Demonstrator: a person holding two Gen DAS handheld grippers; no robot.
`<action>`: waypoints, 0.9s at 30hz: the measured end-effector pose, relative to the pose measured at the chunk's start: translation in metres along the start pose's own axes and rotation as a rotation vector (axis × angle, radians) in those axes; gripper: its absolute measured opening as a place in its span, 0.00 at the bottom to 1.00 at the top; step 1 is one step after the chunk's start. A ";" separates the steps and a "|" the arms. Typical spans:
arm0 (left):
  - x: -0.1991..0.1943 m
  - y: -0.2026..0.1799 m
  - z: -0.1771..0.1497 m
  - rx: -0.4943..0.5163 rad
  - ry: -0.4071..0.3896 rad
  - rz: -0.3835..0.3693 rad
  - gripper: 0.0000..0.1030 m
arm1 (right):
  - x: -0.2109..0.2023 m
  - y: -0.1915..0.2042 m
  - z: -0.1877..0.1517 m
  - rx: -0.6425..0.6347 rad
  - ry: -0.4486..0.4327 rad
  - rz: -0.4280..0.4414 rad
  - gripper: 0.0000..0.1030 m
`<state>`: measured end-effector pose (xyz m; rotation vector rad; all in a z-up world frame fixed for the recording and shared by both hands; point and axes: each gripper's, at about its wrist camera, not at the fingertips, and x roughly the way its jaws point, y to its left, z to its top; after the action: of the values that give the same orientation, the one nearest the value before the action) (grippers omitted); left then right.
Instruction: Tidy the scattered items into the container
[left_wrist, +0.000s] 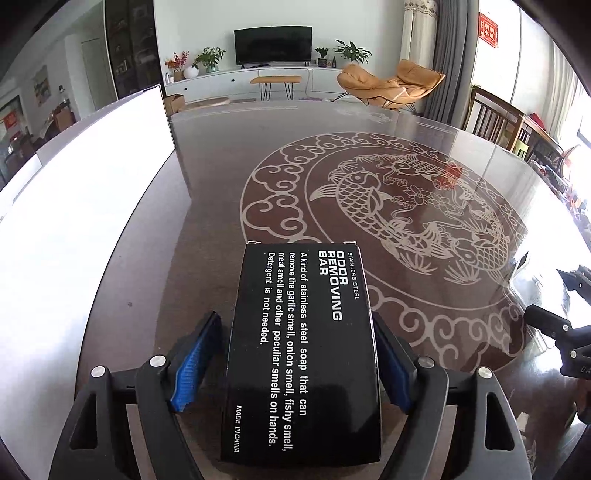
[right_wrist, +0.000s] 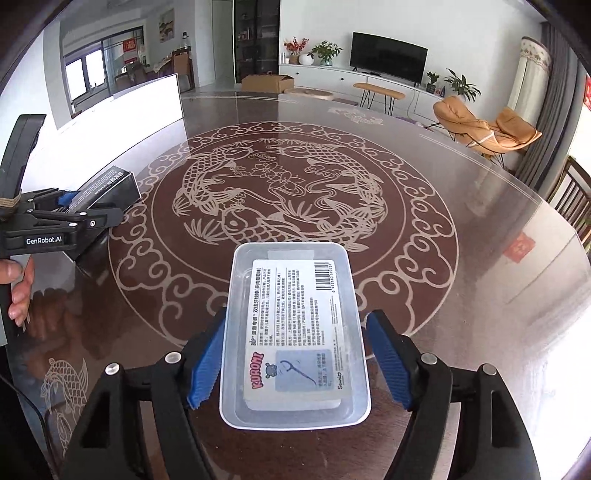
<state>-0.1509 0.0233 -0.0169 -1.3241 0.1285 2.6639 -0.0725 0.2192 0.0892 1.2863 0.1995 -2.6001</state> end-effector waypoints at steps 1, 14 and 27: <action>0.001 0.000 0.000 0.001 0.002 0.003 0.81 | 0.000 -0.003 0.000 0.014 0.002 0.010 0.78; 0.006 0.000 0.001 0.002 0.038 -0.008 1.00 | 0.001 -0.003 0.002 0.019 0.008 -0.007 0.82; 0.005 -0.001 0.000 -0.008 0.028 0.001 1.00 | 0.004 -0.002 0.004 0.020 0.008 -0.006 0.83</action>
<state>-0.1534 0.0251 -0.0211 -1.3646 0.1221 2.6500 -0.0782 0.2201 0.0880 1.3051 0.1800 -2.6088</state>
